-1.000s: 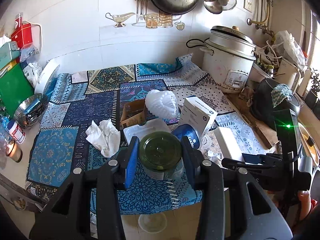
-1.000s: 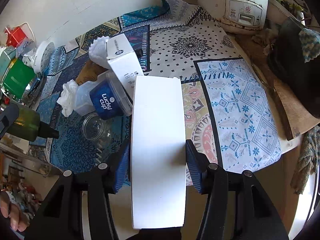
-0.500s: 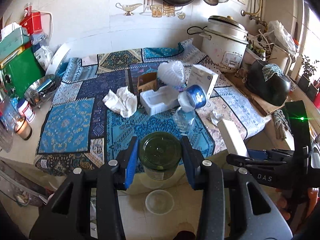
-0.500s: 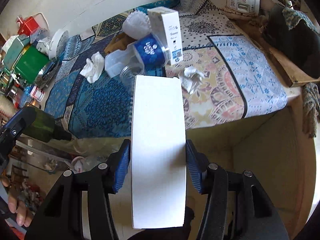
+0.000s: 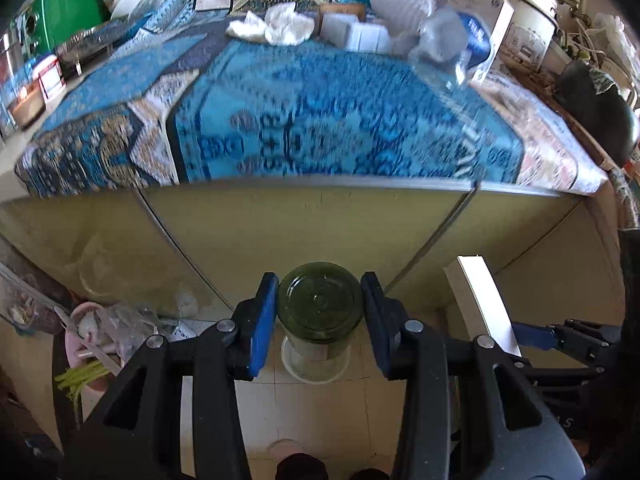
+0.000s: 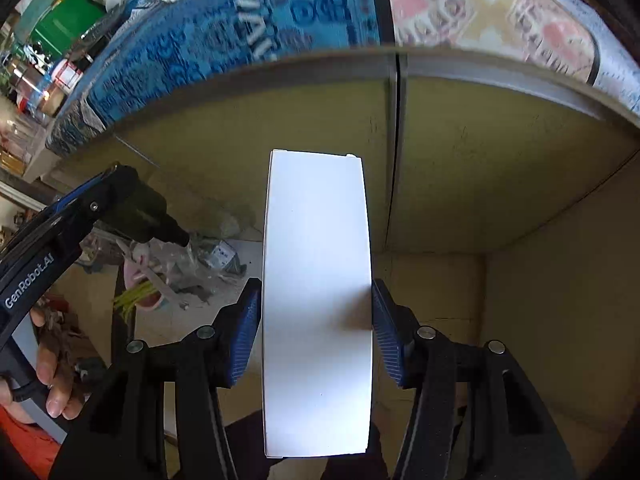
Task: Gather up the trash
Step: 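Lower both held items into the white floor bin and open both tools, then raise both open tools back up to the counter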
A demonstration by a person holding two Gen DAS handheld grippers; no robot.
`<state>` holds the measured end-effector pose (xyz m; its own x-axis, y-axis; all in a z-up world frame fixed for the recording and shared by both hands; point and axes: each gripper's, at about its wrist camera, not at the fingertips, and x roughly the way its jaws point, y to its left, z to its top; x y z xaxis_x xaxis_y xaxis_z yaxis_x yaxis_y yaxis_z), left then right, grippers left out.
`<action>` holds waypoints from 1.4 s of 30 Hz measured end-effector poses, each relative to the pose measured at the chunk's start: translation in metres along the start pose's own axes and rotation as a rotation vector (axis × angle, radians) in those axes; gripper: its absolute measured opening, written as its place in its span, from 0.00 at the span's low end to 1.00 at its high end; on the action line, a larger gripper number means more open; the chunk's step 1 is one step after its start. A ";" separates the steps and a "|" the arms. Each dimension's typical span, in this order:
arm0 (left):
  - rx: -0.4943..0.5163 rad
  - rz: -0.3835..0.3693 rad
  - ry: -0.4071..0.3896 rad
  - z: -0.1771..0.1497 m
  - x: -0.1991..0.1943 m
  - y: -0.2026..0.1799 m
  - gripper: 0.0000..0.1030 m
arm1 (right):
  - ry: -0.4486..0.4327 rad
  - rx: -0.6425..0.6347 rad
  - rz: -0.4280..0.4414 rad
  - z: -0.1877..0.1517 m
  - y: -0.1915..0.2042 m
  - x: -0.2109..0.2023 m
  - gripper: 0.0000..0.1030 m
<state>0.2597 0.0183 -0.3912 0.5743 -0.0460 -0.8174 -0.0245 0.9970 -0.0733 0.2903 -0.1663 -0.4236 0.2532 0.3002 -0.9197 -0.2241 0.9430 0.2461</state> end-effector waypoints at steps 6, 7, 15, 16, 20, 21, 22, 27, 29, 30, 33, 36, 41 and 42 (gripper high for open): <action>-0.032 0.029 0.051 -0.063 0.096 0.010 0.40 | 0.059 0.013 0.015 -0.031 -0.028 0.103 0.49; -0.033 0.031 0.061 -0.073 0.114 0.011 0.40 | 0.069 0.017 0.014 -0.036 -0.034 0.123 0.49; -0.070 0.022 0.142 -0.149 0.247 0.030 0.40 | 0.128 0.029 0.021 -0.067 -0.065 0.275 0.49; -0.068 0.024 0.150 -0.156 0.261 0.030 0.40 | 0.132 0.025 0.028 -0.070 -0.064 0.290 0.49; -0.069 0.028 0.195 -0.186 0.313 0.037 0.40 | 0.156 0.019 0.077 -0.080 -0.059 0.351 0.49; -0.066 0.035 0.201 -0.192 0.325 0.040 0.40 | 0.167 0.025 0.104 -0.082 -0.059 0.365 0.49; -0.070 0.042 0.205 -0.197 0.336 0.042 0.40 | 0.179 0.026 0.126 -0.085 -0.058 0.378 0.49; -0.105 0.031 0.248 -0.222 0.385 0.051 0.40 | 0.219 0.033 0.155 -0.088 -0.058 0.431 0.49; -0.117 0.000 0.269 -0.226 0.399 0.053 0.40 | 0.239 0.037 0.161 -0.087 -0.057 0.444 0.49; -0.121 -0.010 0.282 -0.227 0.405 0.056 0.40 | 0.240 0.033 0.154 -0.088 -0.055 0.447 0.49; -0.149 -0.021 0.332 -0.233 0.423 0.060 0.40 | 0.253 0.013 0.132 -0.086 -0.049 0.460 0.49; -0.183 -0.029 0.365 -0.236 0.436 0.062 0.40 | 0.256 0.008 0.122 -0.083 -0.051 0.462 0.50; -0.215 -0.056 0.356 -0.239 0.440 0.068 0.41 | 0.244 0.028 0.120 -0.080 -0.063 0.458 0.50; -0.212 -0.044 0.351 -0.240 0.440 0.068 0.41 | 0.243 0.034 0.135 -0.083 -0.063 0.458 0.50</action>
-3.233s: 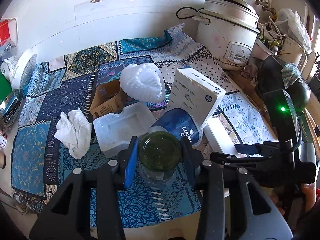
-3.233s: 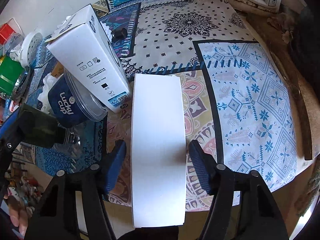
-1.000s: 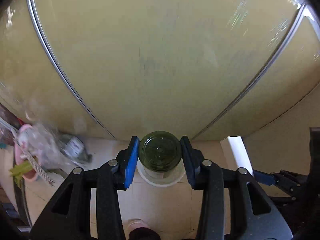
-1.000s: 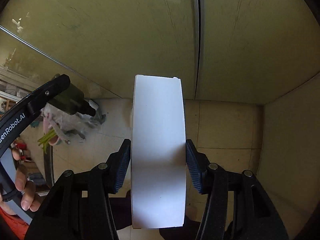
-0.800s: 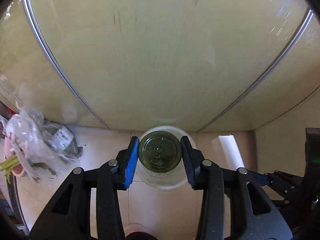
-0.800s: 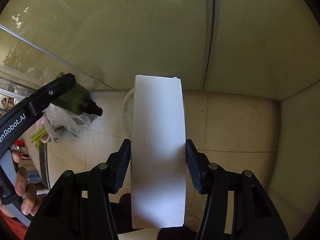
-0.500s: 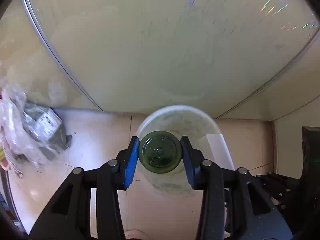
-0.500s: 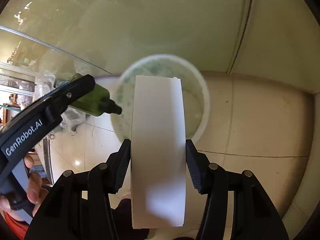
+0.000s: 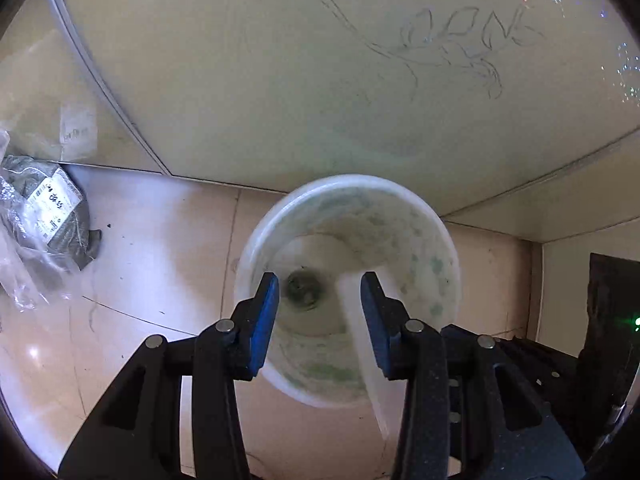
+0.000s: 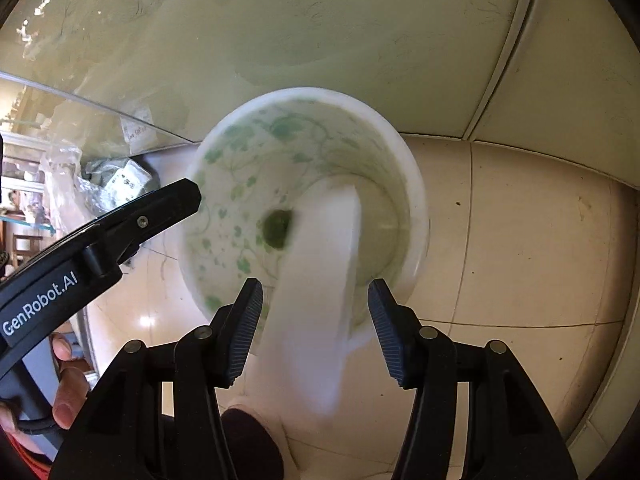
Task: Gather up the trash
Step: 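Raise both open tools back up to the counter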
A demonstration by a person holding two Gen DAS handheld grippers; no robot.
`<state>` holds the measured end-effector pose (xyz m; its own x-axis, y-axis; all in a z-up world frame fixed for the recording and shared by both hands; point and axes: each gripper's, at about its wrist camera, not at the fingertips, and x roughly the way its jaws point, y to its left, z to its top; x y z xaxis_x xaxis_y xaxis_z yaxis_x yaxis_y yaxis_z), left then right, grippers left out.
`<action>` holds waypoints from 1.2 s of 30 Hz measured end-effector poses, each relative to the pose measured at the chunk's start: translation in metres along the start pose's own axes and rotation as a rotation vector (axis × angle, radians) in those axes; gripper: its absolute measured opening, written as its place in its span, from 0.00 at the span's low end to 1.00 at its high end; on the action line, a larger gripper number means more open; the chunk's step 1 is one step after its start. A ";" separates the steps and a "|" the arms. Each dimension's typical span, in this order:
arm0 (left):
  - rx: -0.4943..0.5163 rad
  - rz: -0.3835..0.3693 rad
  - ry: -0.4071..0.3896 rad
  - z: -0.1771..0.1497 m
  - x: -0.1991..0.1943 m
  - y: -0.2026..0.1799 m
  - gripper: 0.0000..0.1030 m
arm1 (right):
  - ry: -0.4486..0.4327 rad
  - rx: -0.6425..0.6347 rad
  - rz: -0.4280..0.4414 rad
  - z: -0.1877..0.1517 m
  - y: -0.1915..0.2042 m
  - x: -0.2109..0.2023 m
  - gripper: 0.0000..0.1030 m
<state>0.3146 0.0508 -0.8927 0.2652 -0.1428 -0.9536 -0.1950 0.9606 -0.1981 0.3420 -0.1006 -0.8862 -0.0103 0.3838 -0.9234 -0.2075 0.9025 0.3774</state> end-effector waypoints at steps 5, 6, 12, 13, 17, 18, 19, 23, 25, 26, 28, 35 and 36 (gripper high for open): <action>-0.011 0.044 -0.065 0.002 -0.021 -0.001 0.41 | -0.040 -0.001 -0.015 -0.002 -0.021 -0.005 0.51; -0.017 0.049 -0.086 0.003 -0.029 0.000 0.41 | -0.053 -0.012 -0.029 -0.003 -0.019 -0.011 0.51; 0.018 0.111 -0.185 0.005 -0.103 -0.013 0.44 | -0.154 -0.046 -0.134 -0.015 0.013 -0.077 0.51; 0.029 0.119 -0.195 0.006 -0.118 -0.014 0.44 | -0.173 -0.053 -0.151 -0.018 0.019 -0.093 0.51; 0.053 0.147 -0.257 0.008 -0.205 -0.025 0.45 | -0.270 -0.068 -0.209 -0.031 0.052 -0.180 0.52; 0.055 0.151 -0.272 0.009 -0.229 -0.028 0.48 | -0.289 -0.068 -0.217 -0.034 0.061 -0.204 0.52; 0.054 0.152 -0.286 0.011 -0.255 -0.031 0.50 | -0.304 -0.067 -0.220 -0.037 0.068 -0.227 0.52; 0.043 0.133 -0.325 0.021 -0.358 -0.042 0.55 | -0.347 -0.044 -0.219 -0.040 0.099 -0.329 0.54; 0.044 0.131 -0.330 0.030 -0.408 -0.048 0.58 | -0.365 -0.041 -0.242 -0.042 0.117 -0.381 0.58; 0.052 0.138 -0.333 0.034 -0.432 -0.052 0.58 | -0.379 -0.040 -0.252 -0.042 0.127 -0.406 0.61; 0.077 0.152 -0.341 0.044 -0.476 -0.063 0.59 | -0.404 -0.031 -0.270 -0.042 0.143 -0.455 0.63; 0.159 0.104 -0.367 0.088 -0.594 -0.082 0.67 | -0.516 0.039 -0.293 -0.032 0.175 -0.585 0.66; 0.172 0.094 -0.374 0.096 -0.608 -0.089 0.67 | -0.538 0.051 -0.296 -0.029 0.177 -0.596 0.66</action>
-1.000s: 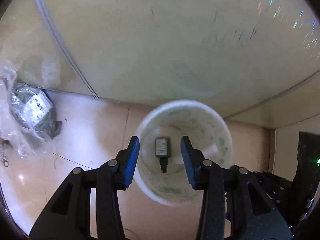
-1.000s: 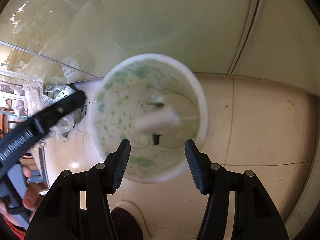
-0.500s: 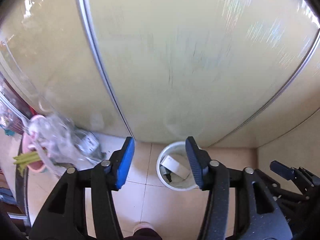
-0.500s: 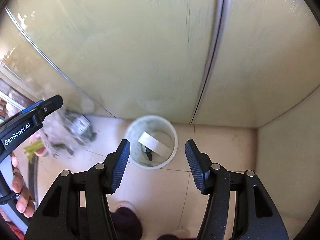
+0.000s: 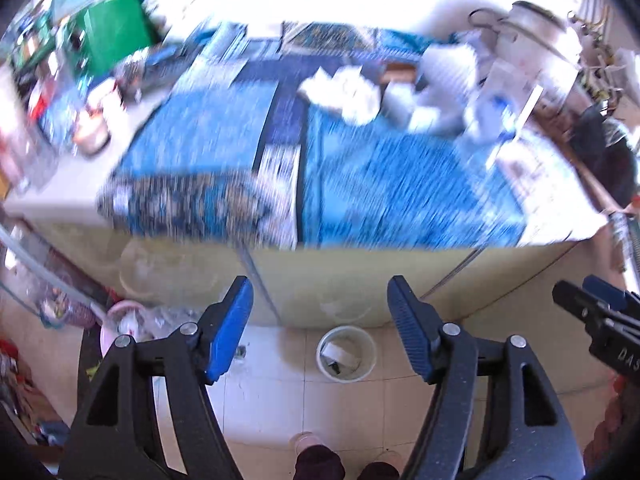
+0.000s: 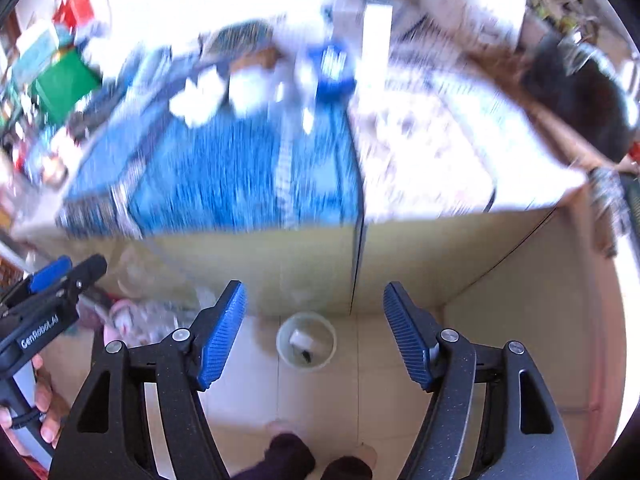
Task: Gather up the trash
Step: 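Raise both open tools back up to the counter, then grasp the clear plastic lid with the left tool while the right tool grasps the white HP box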
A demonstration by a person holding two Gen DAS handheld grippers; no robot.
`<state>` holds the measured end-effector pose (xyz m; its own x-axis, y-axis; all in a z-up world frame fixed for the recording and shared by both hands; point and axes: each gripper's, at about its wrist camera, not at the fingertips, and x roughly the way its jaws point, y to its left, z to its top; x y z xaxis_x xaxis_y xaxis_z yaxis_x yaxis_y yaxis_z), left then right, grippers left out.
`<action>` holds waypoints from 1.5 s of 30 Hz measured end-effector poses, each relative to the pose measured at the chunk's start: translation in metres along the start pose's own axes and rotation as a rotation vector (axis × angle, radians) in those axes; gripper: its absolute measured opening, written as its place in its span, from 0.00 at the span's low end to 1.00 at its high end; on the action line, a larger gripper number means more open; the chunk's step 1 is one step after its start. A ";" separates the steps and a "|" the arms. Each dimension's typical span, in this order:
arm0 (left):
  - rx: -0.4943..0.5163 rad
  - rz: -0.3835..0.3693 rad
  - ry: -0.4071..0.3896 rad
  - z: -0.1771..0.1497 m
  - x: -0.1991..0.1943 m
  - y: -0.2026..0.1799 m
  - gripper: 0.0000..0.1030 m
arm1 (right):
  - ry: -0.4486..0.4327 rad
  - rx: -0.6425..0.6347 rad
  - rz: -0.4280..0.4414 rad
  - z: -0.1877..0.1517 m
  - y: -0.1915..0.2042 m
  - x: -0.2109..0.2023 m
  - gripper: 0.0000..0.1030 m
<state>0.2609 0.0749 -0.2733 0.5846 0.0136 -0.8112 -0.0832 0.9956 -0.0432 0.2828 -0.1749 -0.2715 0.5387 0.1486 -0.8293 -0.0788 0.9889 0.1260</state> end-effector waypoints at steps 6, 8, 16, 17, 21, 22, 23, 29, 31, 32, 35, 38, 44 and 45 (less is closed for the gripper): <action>0.078 -0.053 -0.046 0.057 -0.013 -0.029 0.67 | -0.084 0.063 -0.029 0.043 0.000 -0.016 0.67; 0.103 -0.065 -0.041 0.072 -0.007 -0.046 0.67 | -0.093 0.075 -0.045 0.058 -0.009 -0.023 0.67; 0.074 -0.135 0.045 0.106 0.051 -0.105 0.67 | -0.091 0.027 -0.021 0.115 -0.054 -0.011 0.67; 0.069 -0.136 0.060 0.109 0.059 -0.111 0.67 | -0.080 0.018 -0.013 0.122 -0.060 -0.004 0.67; 0.076 -0.176 0.116 0.119 0.090 -0.138 0.67 | -0.026 -0.004 -0.007 0.143 -0.083 0.022 0.67; 0.086 -0.175 0.118 0.120 0.096 -0.144 0.67 | -0.019 -0.003 -0.004 0.147 -0.087 0.027 0.67; 0.095 -0.163 0.121 0.121 0.102 -0.150 0.67 | -0.011 -0.001 0.001 0.151 -0.091 0.031 0.67; 0.097 -0.129 0.152 0.126 0.127 -0.166 0.67 | 0.041 -0.002 0.070 0.164 -0.098 0.053 0.67; 0.099 -0.117 0.156 0.127 0.131 -0.169 0.64 | 0.048 -0.022 0.076 0.167 -0.095 0.058 0.67; 0.098 -0.111 0.157 0.128 0.134 -0.170 0.62 | 0.049 -0.030 0.081 0.169 -0.093 0.059 0.67; 0.091 -0.096 0.168 0.130 0.142 -0.169 0.57 | 0.047 -0.043 0.104 0.177 -0.089 0.062 0.67; 0.095 -0.086 0.172 0.132 0.148 -0.171 0.56 | 0.049 -0.046 0.144 0.186 -0.084 0.068 0.67; 0.094 -0.046 0.159 0.139 0.151 -0.165 0.55 | 0.052 -0.058 0.208 0.204 -0.069 0.079 0.67; 0.086 -0.043 0.155 0.141 0.150 -0.162 0.55 | 0.049 -0.062 0.210 0.207 -0.067 0.081 0.66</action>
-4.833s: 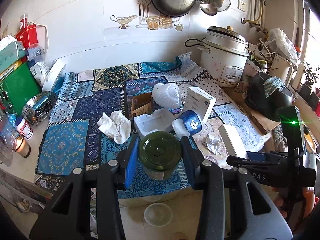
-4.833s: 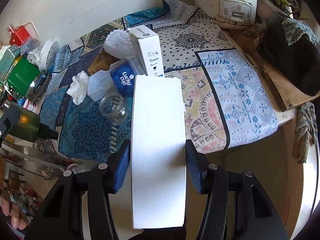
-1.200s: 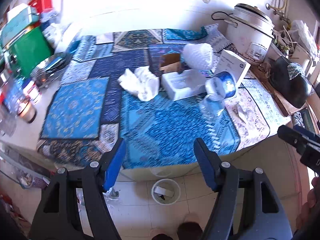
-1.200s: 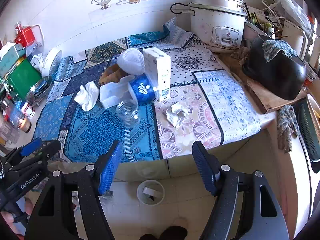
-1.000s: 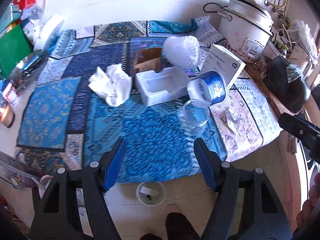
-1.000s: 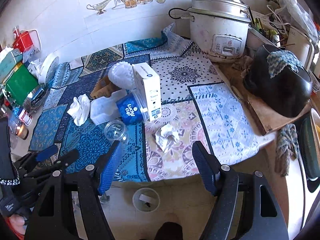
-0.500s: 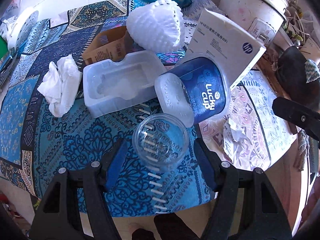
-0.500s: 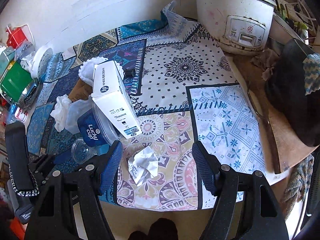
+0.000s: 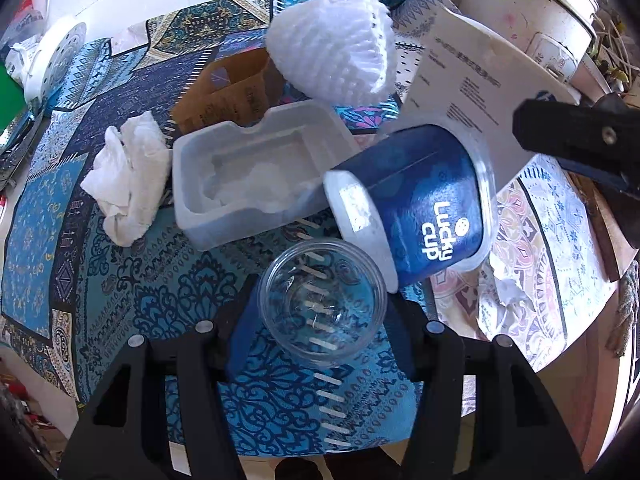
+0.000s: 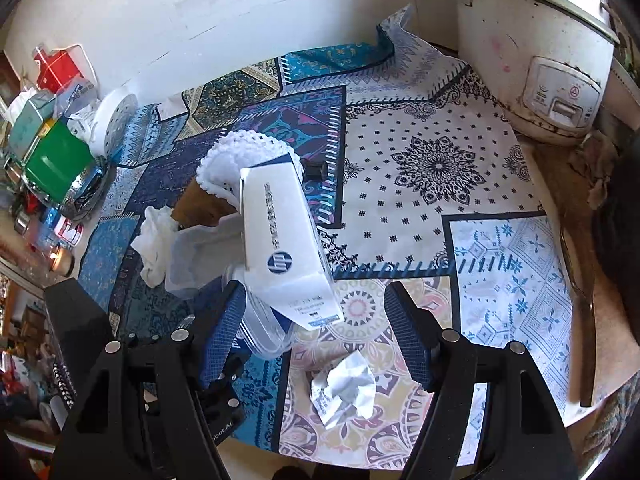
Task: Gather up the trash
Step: 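Grasp the clear plastic lid with the left tool while the right tool grasps the white HP box, then lower the lid and HP box into the white bin and open both tools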
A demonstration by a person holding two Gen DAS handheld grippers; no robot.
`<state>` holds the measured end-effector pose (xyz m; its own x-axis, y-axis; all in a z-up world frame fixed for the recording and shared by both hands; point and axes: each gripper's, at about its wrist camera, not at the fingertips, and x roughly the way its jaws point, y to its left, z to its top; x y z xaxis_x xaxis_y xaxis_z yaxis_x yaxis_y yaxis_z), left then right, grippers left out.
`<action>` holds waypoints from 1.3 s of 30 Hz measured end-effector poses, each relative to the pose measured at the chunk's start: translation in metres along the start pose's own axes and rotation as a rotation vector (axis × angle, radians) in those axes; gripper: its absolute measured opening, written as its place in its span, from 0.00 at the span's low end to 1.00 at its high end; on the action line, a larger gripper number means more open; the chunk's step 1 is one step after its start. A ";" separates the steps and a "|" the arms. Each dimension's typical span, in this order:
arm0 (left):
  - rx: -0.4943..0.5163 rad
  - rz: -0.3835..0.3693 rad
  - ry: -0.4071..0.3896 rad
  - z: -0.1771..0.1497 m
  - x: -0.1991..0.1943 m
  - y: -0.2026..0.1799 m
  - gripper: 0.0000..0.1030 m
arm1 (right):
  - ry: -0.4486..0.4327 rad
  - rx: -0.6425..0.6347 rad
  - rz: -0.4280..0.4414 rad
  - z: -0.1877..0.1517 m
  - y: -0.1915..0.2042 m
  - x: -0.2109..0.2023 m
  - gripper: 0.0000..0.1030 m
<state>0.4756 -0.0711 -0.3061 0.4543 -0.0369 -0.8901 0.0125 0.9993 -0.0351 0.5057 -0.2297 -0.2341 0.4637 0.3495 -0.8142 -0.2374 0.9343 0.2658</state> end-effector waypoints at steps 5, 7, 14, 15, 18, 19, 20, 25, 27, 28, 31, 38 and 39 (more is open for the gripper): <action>-0.025 0.023 -0.008 0.003 -0.003 0.017 0.55 | 0.004 -0.010 0.018 0.012 0.003 0.009 0.51; -0.038 0.028 -0.015 0.002 -0.006 0.022 0.55 | 0.019 -0.014 0.027 0.015 0.003 0.015 0.42; -0.051 0.041 -0.035 -0.002 -0.016 0.031 0.55 | 0.006 -0.021 0.014 0.014 0.004 0.016 0.28; -0.052 0.042 -0.037 -0.003 -0.018 0.031 0.55 | -0.009 -0.023 0.009 0.015 0.004 0.013 0.28; -0.056 0.045 -0.046 -0.009 -0.024 0.031 0.55 | -0.043 -0.038 -0.020 0.017 0.006 0.003 0.28; -0.057 0.046 -0.049 -0.009 -0.025 0.032 0.55 | -0.051 -0.040 -0.026 0.017 0.007 0.000 0.28; -0.059 0.047 -0.054 -0.010 -0.028 0.033 0.55 | -0.058 -0.039 -0.030 0.018 0.007 -0.003 0.28; -0.064 0.045 -0.086 -0.018 -0.048 0.038 0.55 | -0.091 -0.036 -0.049 0.009 0.012 -0.023 0.28; -0.058 0.041 -0.104 -0.023 -0.060 0.041 0.55 | -0.105 -0.030 -0.053 0.003 0.017 -0.033 0.28; -0.055 0.039 -0.112 -0.026 -0.065 0.042 0.55 | -0.112 -0.027 -0.055 -0.002 0.020 -0.038 0.28; -0.039 0.023 -0.137 -0.040 -0.086 0.045 0.55 | -0.136 -0.026 -0.069 -0.019 0.034 -0.056 0.28; 0.021 -0.032 -0.163 -0.084 -0.127 0.059 0.55 | -0.163 0.017 -0.097 -0.082 0.071 -0.089 0.28; 0.031 -0.037 -0.163 -0.090 -0.131 0.061 0.55 | -0.159 0.033 -0.088 -0.094 0.075 -0.091 0.28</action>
<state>0.3365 -0.0056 -0.2326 0.5915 -0.0748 -0.8028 0.0583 0.9971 -0.0499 0.3657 -0.1982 -0.1885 0.6110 0.2706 -0.7440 -0.1634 0.9626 0.2159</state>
